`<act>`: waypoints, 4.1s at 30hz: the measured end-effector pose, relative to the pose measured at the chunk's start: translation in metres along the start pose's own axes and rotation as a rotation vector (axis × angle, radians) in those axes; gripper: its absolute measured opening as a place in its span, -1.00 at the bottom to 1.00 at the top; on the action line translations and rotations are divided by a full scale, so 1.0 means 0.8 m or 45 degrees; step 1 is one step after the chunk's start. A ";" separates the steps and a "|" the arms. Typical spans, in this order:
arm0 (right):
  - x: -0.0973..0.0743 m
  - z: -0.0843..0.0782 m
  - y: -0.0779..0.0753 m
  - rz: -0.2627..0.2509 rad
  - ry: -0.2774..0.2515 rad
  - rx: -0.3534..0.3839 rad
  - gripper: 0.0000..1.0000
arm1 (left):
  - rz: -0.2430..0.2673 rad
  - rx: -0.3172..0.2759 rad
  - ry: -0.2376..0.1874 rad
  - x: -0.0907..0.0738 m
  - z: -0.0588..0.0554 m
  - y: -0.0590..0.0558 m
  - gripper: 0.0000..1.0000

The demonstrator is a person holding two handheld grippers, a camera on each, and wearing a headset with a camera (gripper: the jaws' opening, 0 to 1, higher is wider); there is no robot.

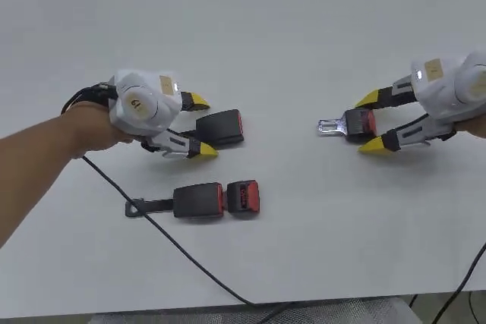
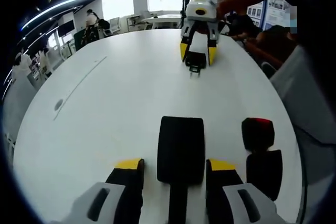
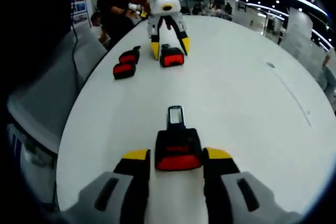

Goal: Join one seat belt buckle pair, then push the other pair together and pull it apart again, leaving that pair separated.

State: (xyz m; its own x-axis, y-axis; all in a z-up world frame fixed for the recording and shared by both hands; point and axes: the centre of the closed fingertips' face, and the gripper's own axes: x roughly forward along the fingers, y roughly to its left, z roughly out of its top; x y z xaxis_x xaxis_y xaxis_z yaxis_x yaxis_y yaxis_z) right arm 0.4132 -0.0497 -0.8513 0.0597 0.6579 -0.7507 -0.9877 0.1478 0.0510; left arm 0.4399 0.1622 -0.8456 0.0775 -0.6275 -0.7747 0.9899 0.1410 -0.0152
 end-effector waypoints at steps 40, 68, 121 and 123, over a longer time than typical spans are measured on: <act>0.033 0.049 0.001 0.019 -0.132 0.018 -0.30 | -0.106 0.111 -0.037 0.003 0.004 -0.008 -0.32; 0.106 0.129 0.013 0.067 -0.150 -0.010 -0.31 | -0.124 0.118 -0.039 0.006 0.005 -0.010 -0.32; 0.127 0.151 0.011 -0.003 0.022 0.067 -0.31 | -0.149 0.157 0.016 0.006 0.003 -0.010 -0.32; 0.127 0.151 0.010 -0.006 0.013 0.073 -0.31 | -0.150 0.160 0.018 0.006 0.003 -0.010 -0.32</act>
State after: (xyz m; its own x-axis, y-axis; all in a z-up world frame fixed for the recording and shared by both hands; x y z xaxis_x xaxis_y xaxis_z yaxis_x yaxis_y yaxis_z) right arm 0.4285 0.1075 -0.8479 0.0625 0.6495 -0.7578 -0.9776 0.1929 0.0847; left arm 0.4327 0.1562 -0.8476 -0.0406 -0.6233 -0.7809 0.9992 -0.0301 -0.0279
